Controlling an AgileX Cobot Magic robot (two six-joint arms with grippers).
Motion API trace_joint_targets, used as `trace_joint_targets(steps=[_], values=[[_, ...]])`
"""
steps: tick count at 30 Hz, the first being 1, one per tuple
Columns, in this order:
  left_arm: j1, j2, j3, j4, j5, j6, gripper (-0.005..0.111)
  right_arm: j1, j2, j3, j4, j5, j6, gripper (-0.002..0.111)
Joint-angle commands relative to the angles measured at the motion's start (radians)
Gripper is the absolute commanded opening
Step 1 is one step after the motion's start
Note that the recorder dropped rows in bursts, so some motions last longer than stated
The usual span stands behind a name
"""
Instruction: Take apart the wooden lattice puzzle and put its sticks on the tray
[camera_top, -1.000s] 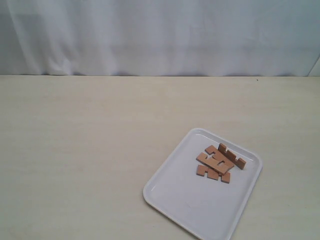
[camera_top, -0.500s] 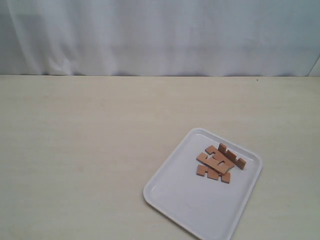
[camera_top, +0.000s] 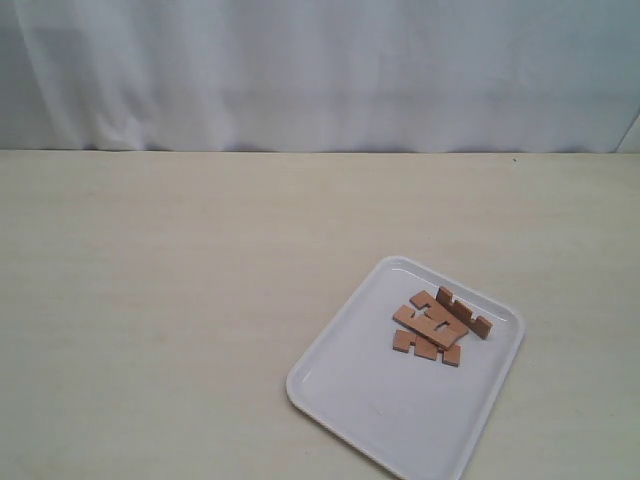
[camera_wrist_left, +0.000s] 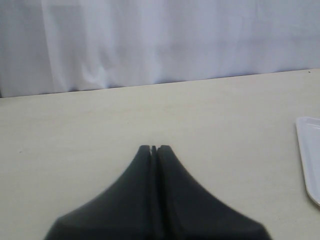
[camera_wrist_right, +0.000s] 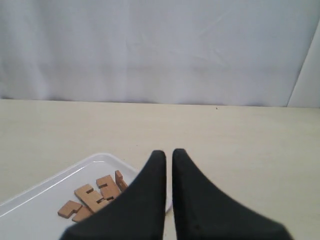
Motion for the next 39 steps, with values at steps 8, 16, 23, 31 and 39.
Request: trace_joint_targets(steps=[8, 16, 23, 31, 39], values=[[0.001, 0.0, 0.002, 0.001, -0.012, -0.003, 0.0, -0.002, -0.007, 0.003, -0.16, 0.041, 0.182, 0.004], [0.001, 0.0, 0.002, 0.001, -0.012, -0.003, 0.0, 0.001, -0.007, 0.003, -0.161, 0.055, 0.184, 0.004], [0.001, 0.0, 0.002, 0.001, -0.012, -0.003, 0.0, 0.001, -0.007, 0.003, -0.161, 0.055, 0.184, 0.004], [0.001, 0.0, 0.002, 0.001, -0.012, -0.003, 0.0, 0.001, -0.007, 0.003, -0.161, 0.055, 0.184, 0.004], [0.001, 0.0, 0.002, 0.001, -0.012, -0.003, 0.0, 0.001, -0.007, 0.003, -0.161, 0.055, 0.184, 0.004]])
